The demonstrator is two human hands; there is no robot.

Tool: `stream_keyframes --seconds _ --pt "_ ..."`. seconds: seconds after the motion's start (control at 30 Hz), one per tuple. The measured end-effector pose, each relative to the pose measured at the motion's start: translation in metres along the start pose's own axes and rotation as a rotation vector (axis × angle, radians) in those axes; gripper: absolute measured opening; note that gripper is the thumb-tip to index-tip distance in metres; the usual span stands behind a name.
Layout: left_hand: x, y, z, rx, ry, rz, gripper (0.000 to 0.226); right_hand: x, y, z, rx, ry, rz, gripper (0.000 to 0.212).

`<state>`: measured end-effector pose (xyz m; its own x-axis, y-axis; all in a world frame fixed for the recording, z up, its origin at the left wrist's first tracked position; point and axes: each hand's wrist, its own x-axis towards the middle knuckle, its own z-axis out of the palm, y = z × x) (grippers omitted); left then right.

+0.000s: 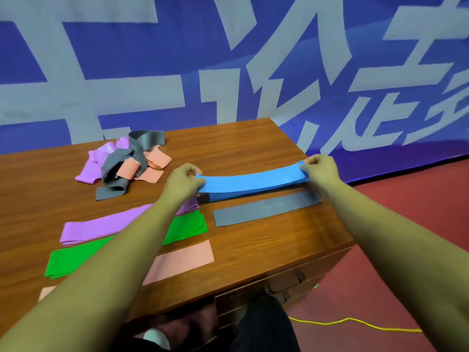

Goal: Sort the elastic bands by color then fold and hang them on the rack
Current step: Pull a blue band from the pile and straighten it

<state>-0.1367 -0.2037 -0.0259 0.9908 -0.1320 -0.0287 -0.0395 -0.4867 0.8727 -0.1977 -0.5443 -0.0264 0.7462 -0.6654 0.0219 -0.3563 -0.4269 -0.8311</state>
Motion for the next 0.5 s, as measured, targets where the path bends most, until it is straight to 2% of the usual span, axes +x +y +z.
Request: stream_keyframes --seconds 0.23,0.4,0.5 --pt "0.015 -0.006 0.027 -0.04 -0.079 0.021 0.021 0.033 0.02 0.004 -0.091 0.032 0.004 0.01" --pt "0.015 -0.011 0.043 0.225 -0.037 0.113 0.016 0.035 0.037 0.011 -0.138 0.008 -0.006 0.008" --pt "0.016 -0.014 0.05 0.368 -0.004 0.179 0.017 0.038 0.04 0.014 -0.171 0.022 -0.077 0.007"
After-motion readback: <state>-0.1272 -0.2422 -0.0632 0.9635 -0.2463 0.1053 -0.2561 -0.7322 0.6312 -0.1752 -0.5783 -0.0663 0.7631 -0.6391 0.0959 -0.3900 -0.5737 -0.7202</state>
